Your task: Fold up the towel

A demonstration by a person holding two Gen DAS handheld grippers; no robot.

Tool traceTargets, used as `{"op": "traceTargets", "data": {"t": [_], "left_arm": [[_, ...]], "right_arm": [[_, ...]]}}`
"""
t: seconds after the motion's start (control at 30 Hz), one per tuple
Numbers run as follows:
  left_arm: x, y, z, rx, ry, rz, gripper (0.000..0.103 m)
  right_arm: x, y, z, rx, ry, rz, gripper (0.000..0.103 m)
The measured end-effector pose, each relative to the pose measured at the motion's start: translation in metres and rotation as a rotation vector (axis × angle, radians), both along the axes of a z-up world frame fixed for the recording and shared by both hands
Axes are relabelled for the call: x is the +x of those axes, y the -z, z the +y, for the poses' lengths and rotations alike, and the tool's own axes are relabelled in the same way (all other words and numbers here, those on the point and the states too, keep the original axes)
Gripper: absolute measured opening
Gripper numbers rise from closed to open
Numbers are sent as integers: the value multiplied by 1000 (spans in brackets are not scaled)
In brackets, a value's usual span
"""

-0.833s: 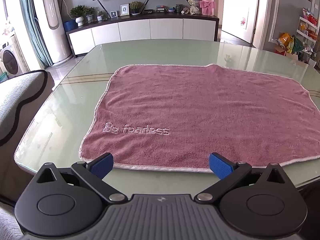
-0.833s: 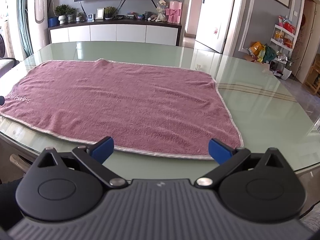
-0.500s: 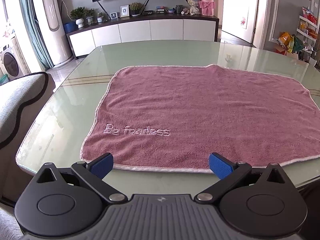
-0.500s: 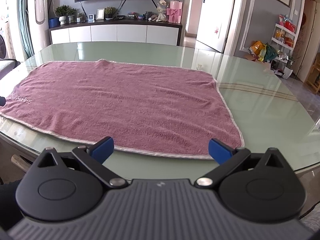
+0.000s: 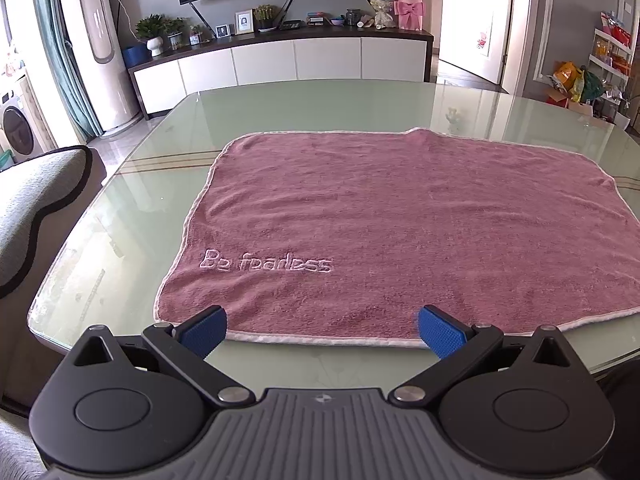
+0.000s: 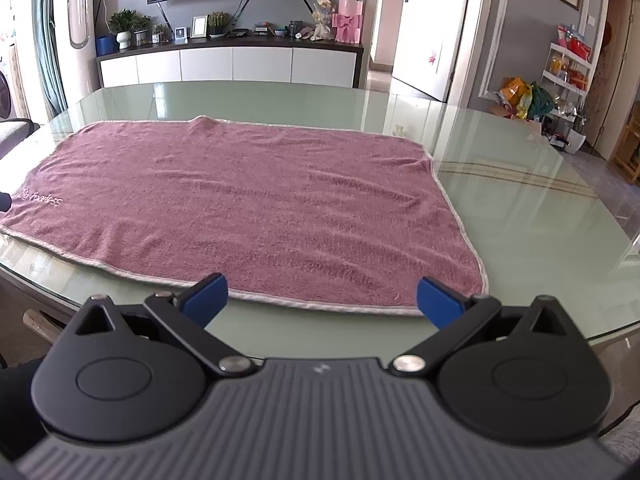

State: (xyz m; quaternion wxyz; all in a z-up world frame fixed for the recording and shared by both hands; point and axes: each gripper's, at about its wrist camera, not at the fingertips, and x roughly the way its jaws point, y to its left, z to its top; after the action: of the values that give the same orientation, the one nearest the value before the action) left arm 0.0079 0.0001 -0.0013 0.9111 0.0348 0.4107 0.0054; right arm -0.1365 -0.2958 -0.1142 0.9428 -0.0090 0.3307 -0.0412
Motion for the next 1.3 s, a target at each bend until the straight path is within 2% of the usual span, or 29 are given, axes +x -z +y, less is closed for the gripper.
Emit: {"op": "traceTargets", "data": {"t": [0.33, 0.77, 1.13, 1.3], "left_arm": [[-5, -2, -15, -10, 34, 4, 102], [0, -1, -72, -12, 239, 0, 102], [12, 0, -115, -37, 346, 9, 102], [16, -2, -144, -33, 416, -6, 102]], "right_arm": [[1, 0, -5, -4, 4, 8, 103], [5, -1, -21, -35, 0, 20, 103], [18, -1, -44, -28, 20, 29, 103], [24, -7, -66, -26, 8, 3, 103]]}}
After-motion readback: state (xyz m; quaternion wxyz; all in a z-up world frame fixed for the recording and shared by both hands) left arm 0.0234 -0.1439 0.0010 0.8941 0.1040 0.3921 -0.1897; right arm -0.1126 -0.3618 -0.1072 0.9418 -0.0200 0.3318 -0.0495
